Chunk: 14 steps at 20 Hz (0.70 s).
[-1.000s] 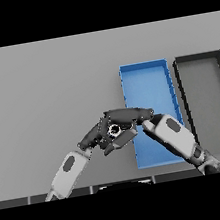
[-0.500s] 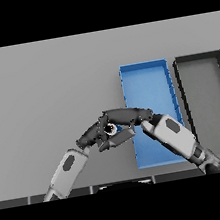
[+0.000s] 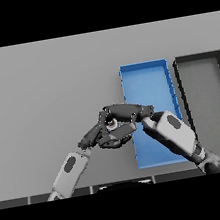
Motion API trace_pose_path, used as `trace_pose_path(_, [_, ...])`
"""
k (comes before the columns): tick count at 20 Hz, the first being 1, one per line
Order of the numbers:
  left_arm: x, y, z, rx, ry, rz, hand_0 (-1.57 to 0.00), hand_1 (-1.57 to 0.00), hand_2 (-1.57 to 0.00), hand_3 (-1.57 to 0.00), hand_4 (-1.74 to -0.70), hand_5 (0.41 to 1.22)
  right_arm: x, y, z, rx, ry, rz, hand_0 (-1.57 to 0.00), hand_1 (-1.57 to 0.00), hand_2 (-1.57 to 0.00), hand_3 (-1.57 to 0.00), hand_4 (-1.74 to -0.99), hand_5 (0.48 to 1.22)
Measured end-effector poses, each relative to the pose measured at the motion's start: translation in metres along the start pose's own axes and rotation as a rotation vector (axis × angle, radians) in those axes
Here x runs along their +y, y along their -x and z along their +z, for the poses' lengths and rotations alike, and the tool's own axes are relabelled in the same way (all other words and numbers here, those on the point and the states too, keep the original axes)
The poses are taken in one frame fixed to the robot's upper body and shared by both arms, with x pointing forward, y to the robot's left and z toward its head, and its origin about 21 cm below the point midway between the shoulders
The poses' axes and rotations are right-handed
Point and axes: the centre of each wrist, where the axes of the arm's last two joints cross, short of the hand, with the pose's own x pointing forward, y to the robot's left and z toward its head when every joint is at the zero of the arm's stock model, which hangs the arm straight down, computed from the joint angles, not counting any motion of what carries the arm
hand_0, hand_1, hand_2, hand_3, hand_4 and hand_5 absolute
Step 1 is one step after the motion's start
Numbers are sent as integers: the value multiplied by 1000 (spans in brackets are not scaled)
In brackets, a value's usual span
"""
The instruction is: Pick up the blue pipe and place it into the blue bin.
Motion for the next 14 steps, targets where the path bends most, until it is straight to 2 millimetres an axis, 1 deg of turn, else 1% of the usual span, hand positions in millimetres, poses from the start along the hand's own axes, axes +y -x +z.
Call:
trace_pose_path(2, [1,-2,1,-10,-3,0,-11,-10,-10,-10,-918,527,-4,-10,-4,-3,-14,-94,-1571,-1571,-1571,-1571,-1491,1221])
trace_pose_path(3, [2,-1,4,-18,4,9,-9,-8,-8,-8,-922,515,-5,-21,-5,-17,-7,-135,-1571,-1571,-1571,-1571,-1490,1221])
trace_pose_path(4, [2,-2,8,-10,8,7,-7,-6,-6,-6,-923,507,-10,-31,-5,-31,15,-144,-1571,-1571,-1571,-1571,-1491,1221])
trace_pose_path(5, [0,-1,7,5,3,6,-5,-5,-5,-5,-925,500,-16,-47,-10,-47,26,-129,-1571,-1571,-1571,-1571,-1492,1221])
trace_pose_path(7, [1,-4,7,7,-1,9,-3,-3,-3,-3,-927,493,-24,-74,-12,-88,15,-96,-1571,-1571,-1571,-1571,-1494,1221])
trace_pose_path(9, [1,-5,9,-1,2,4,-2,-1,-1,-1,-925,488,-37,-100,-19,-150,9,-37,-1571,-1571,-1571,-1571,-1495,1221])
trace_pose_path(10, [1,-6,7,4,1,-2,-1,-1,-1,-1,-920,487,-43,-111,-18,-157,19,-43,-1571,-1571,-1571,-1571,-1495,1221])
trace_pose_path(12, [3,-6,8,8,2,-15,0,0,0,0,-912,486,-56,-124,-19,-176,126,-25,-1571,-1571,-1571,-1571,-1496,1221])
trace_pose_path(13, [3,-4,12,-4,8,-14,0,0,0,0,-904,487,-68,-133,-15,-190,201,-11,-1571,-1571,-1571,-1571,-1497,1221])
trace_pose_path(14, [3,-6,14,-5,9,-19,0,0,0,0,-899,487,-79,-134,-12,-170,268,-5,-1571,-1571,-1571,-1571,-1497,1221])
